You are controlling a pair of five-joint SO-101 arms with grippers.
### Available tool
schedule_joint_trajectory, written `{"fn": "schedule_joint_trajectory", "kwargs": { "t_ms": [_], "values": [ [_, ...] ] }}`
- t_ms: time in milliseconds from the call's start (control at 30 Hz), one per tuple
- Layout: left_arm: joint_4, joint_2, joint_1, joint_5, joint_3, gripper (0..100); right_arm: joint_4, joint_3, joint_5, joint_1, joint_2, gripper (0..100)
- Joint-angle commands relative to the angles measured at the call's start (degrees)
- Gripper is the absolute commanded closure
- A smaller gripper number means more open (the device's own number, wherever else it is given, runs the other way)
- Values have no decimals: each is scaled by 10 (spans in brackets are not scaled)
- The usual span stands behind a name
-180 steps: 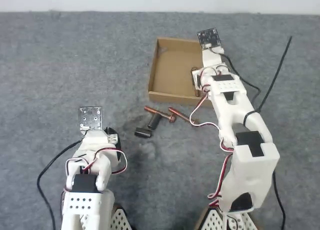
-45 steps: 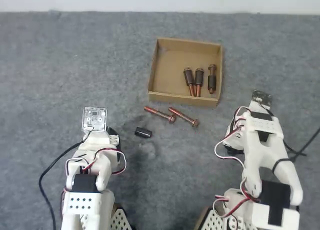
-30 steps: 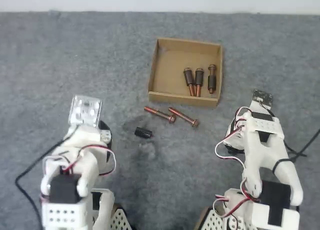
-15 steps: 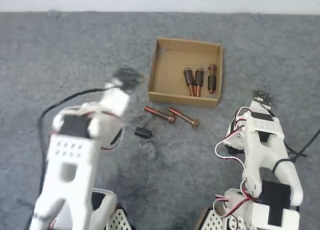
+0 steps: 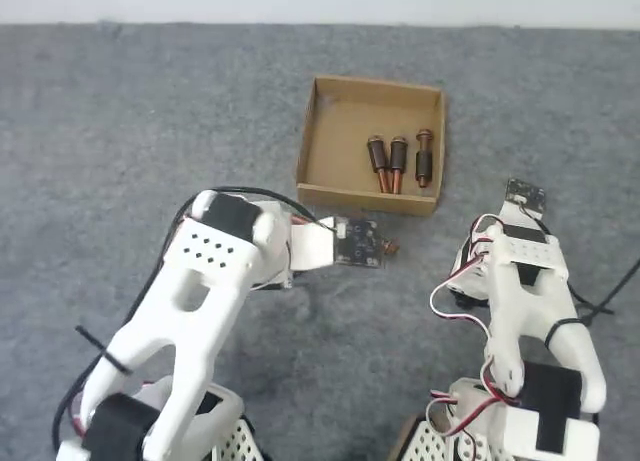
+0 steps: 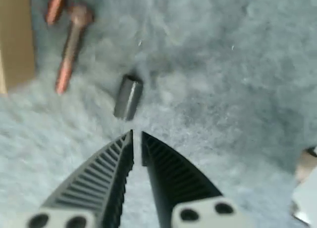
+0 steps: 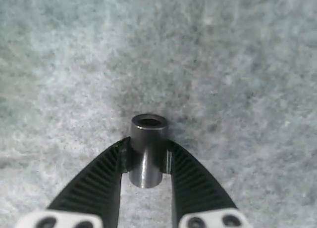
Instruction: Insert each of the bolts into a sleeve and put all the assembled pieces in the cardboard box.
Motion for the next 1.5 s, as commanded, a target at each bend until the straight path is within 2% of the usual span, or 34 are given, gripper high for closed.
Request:
{"fn": "schedule_joint_trajectory", "kwargs": {
  "t_ms": [0, 200, 333, 600, 833, 1167, 1300, 1467],
  "values": [
    [-76, 9, 15, -21, -4, 898, -15, -1, 7, 27, -20, 991],
    [-129, 101, 21, -22, -37, 878, -28, -1, 7, 55, -20, 991],
    [-130, 193, 25, -23, -102, 877, -30, -1, 9, 54, -20, 991],
    [-129, 334, 29, 1, -233, 878, -28, -1, 69, 52, -20, 991],
    [-131, 381, 41, 15, -284, 880, -26, -1, 95, 35, -20, 991],
    [-161, 452, 62, 15, -290, 881, -26, -1, 97, 35, -20, 991],
    [-197, 469, 68, 52, -293, 882, -26, -1, 98, 34, -20, 991],
    [-200, 474, 69, 55, -294, 903, -26, -1, 98, 34, -20, 991]
  ]
}}
